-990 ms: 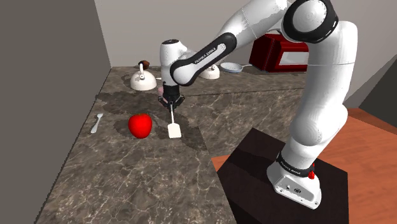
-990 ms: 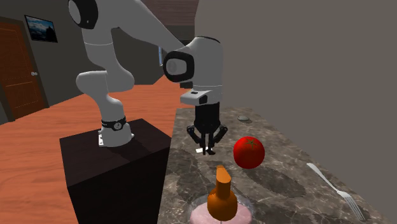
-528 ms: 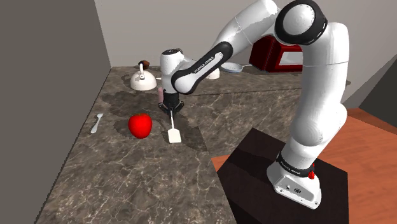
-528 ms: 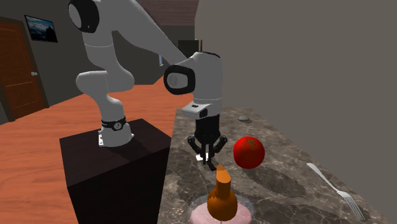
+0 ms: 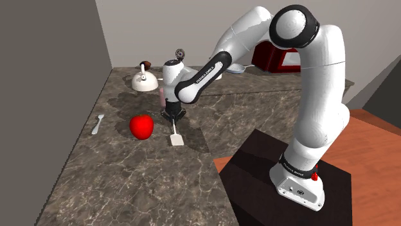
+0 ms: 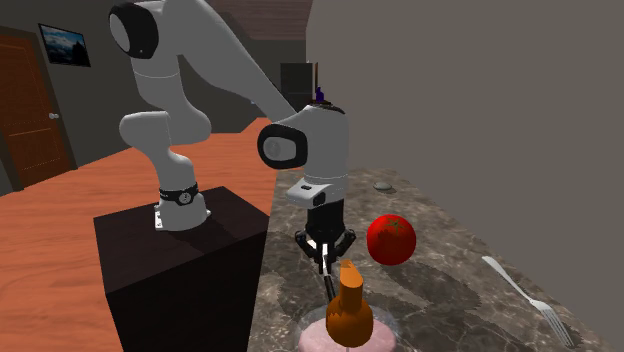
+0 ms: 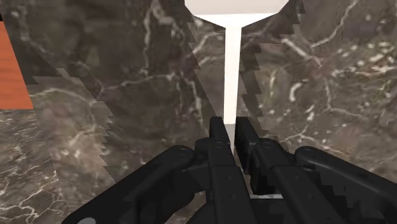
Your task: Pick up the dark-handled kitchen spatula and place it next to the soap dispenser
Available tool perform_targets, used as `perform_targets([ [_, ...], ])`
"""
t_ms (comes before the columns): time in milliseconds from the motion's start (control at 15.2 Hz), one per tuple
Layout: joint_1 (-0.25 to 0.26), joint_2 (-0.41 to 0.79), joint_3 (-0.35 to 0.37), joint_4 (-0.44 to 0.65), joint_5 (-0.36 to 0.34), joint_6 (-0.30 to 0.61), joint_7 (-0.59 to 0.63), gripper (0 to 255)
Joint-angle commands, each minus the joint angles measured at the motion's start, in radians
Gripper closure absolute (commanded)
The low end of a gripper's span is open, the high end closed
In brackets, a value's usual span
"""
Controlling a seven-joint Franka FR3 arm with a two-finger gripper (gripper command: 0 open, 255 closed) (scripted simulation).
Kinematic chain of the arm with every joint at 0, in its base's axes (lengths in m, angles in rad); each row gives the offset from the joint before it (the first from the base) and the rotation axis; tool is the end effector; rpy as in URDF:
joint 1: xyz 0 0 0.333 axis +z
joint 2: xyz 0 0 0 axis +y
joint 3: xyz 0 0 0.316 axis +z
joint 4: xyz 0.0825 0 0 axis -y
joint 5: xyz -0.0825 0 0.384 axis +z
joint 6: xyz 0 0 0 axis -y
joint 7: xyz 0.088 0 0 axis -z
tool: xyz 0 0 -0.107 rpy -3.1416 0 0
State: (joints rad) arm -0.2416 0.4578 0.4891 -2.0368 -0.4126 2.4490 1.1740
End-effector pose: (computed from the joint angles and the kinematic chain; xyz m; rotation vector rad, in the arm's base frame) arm 0.5829 0.1398 0.2428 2.9528 -1.0041 0.0975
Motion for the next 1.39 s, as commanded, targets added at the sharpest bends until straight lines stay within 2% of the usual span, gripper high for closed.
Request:
perform_targets([
  [0,0.003,0.008,-0.004,0.002,-0.006,0.006,0.003,255],
  [396,0.002,0.008,-0.004,0.001,-0.006,0.006,0.003,255],
  [462,0.002,0.008,-0.004,0.001,-0.006,0.006,0.003,0],
  [792,0.002,0.008,-0.004,0.001,-0.006,0.006,0.003,0],
  [1056,-0.033,-0.091,0.047,0.002,0.072,-0.081,-0.047,0],
  [1320,-0.032,-0.091,0.046,0.002,0.072,-0.08,-0.047,0],
])
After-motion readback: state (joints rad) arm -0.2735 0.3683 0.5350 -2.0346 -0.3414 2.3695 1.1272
